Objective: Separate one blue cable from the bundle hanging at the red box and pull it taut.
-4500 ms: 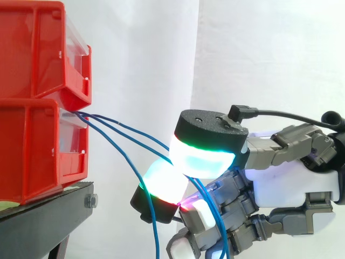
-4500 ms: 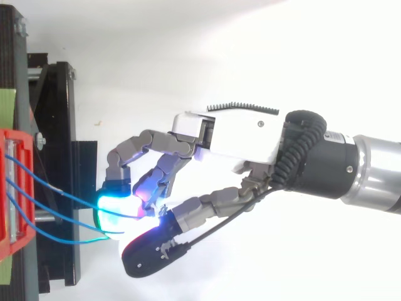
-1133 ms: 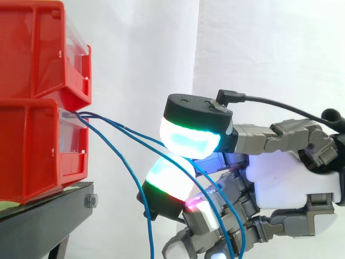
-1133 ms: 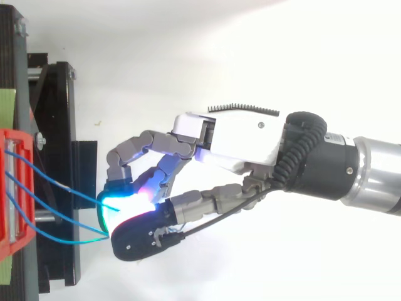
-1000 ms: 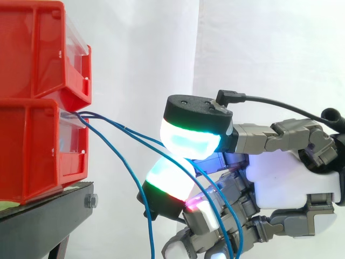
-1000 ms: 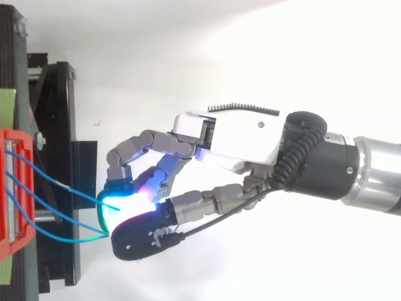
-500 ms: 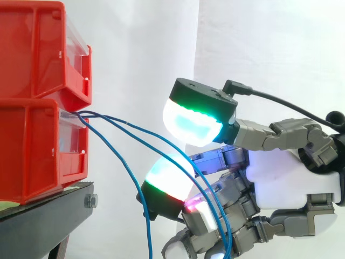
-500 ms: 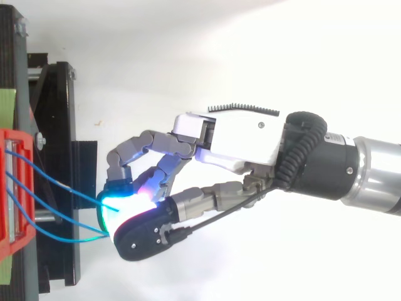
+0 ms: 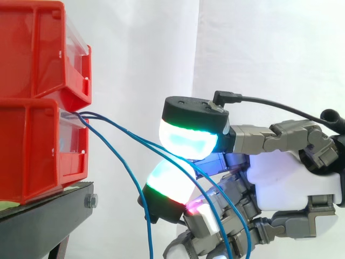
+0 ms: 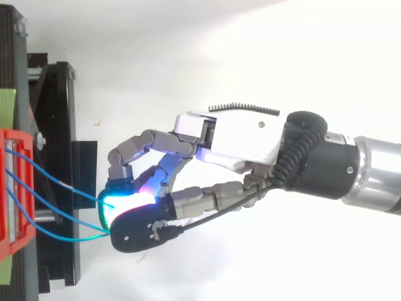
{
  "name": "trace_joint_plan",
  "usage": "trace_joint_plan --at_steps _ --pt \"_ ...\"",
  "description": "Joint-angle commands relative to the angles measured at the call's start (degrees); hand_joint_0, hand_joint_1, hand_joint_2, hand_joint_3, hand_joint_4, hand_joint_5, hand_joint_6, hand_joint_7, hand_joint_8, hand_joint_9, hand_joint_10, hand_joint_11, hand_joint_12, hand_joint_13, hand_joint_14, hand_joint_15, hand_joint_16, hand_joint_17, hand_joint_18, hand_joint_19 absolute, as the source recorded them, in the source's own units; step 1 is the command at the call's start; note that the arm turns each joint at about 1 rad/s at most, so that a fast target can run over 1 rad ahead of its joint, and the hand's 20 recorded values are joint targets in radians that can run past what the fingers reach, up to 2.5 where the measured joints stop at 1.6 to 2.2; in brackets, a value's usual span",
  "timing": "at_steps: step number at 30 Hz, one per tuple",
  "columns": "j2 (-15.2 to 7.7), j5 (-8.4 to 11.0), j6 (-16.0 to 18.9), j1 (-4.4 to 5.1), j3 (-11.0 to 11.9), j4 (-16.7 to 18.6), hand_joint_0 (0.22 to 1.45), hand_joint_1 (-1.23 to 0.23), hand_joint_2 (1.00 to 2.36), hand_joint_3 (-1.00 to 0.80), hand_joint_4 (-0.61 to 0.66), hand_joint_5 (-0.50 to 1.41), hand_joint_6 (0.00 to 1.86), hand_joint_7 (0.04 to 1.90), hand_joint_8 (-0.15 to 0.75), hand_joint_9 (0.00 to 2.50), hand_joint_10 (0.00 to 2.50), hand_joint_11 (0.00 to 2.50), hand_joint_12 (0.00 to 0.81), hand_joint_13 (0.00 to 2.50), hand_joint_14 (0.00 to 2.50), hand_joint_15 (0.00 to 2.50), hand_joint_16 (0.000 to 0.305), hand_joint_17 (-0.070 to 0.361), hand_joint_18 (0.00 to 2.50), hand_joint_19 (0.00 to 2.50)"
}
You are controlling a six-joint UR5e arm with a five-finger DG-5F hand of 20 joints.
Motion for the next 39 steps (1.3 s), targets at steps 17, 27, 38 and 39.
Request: trace_joint_plan --at_steps 17,27,38,39 --pt "0.00 0.00 0.26 -0.12 0.01 -0.97 0.69 -0.77 1.02 -0.25 0.13 -0.20 0.85 1.16 0.329 0.96 0.02 0.92 0.405 0.72 0.02 0.53 0.050 0.112 0.74 0.61" --pt "0.09 -0.18 1.93 -0.91 0.01 -5.19 0.70 -0.79 1.01 -0.29 0.11 -0.20 0.85 1.15 0.279 0.63 0.01 0.39 0.348 0.39 0.01 0.16 0.045 0.102 0.53 0.37" --pt "0.09 -0.26 1.93 -1.09 0.01 -5.36 0.69 -0.79 1.02 -0.26 0.10 -0.19 0.84 1.16 0.301 0.71 0.02 0.52 0.331 0.41 0.01 0.18 0.041 0.093 0.50 0.32" --pt "0.09 -0.26 1.93 -1.09 0.01 -5.36 0.69 -0.79 1.02 -0.26 0.10 -0.20 0.84 1.16 0.303 0.74 0.02 0.56 0.332 0.43 0.01 0.19 0.041 0.093 0.50 0.32"
